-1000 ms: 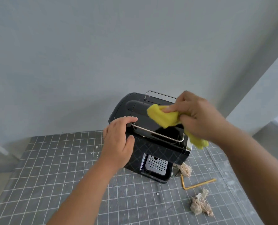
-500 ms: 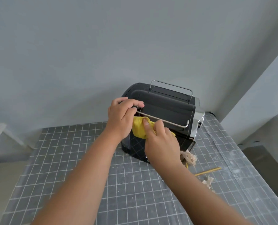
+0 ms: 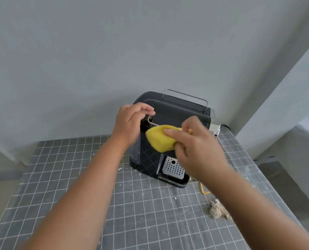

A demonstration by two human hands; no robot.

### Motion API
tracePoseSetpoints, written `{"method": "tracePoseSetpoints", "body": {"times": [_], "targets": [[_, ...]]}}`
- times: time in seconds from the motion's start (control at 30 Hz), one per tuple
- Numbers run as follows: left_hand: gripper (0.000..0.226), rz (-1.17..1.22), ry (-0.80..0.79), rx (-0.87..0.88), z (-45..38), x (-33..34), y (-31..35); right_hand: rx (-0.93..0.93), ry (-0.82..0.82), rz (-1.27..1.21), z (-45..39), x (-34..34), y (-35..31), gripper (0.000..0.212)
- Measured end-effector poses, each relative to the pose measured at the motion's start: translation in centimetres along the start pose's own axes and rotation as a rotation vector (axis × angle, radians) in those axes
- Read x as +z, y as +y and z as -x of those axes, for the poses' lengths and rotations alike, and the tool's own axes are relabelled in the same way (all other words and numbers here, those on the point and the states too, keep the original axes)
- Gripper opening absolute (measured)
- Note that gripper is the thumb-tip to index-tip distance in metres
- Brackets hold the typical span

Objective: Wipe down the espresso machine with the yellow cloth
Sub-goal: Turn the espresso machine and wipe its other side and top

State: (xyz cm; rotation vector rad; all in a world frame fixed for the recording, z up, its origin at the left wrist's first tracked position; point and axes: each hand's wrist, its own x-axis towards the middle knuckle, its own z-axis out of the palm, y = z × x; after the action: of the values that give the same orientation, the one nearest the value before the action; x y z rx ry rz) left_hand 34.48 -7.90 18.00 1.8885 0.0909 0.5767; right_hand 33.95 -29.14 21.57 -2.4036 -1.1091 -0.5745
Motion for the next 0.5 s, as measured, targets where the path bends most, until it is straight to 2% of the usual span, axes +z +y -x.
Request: {"method": "tracePoseSetpoints", "body": {"times": [0.1, 0.2, 0.3, 0.37, 0.43, 0.5], "targets": [[0.036, -0.026, -0.129, -0.012, -1.2, -0.8, 0.7, 0.050, -0.151, 0.132, 0.5, 5.0, -1.9, 0.053], [0.040, -0.141, -0.245, -0.009, -2.1, -0.9, 0.5, 0.107, -0.115, 0.225, 0.0, 8.3, -2.9, 0.065], [0.044, -0.178, -0.279, -0.020, -2.3, -1.0, 0.7, 0.107, -0.039, 0.287, -1.3, 9.6, -3.6, 0.065], [0.045, -0.130, -0.272, -0.018, -2.0, -1.2, 1.4, 0.056, -0.039, 0.346, -1.7, 9.3, -3.8, 0.054], [0.043, -0.093, -0.283, -0.013, -1.8, -1.2, 1.6, -0.041, -0.210, 0.345, -0.7, 8.7, -3.2, 0.043], [0.041, -0.067, -0.298, -0.019, -1.5, -1.3, 1.3, -0.089, -0.465, 0.303, 2.2, 7.8, -2.4, 0.039]]}}
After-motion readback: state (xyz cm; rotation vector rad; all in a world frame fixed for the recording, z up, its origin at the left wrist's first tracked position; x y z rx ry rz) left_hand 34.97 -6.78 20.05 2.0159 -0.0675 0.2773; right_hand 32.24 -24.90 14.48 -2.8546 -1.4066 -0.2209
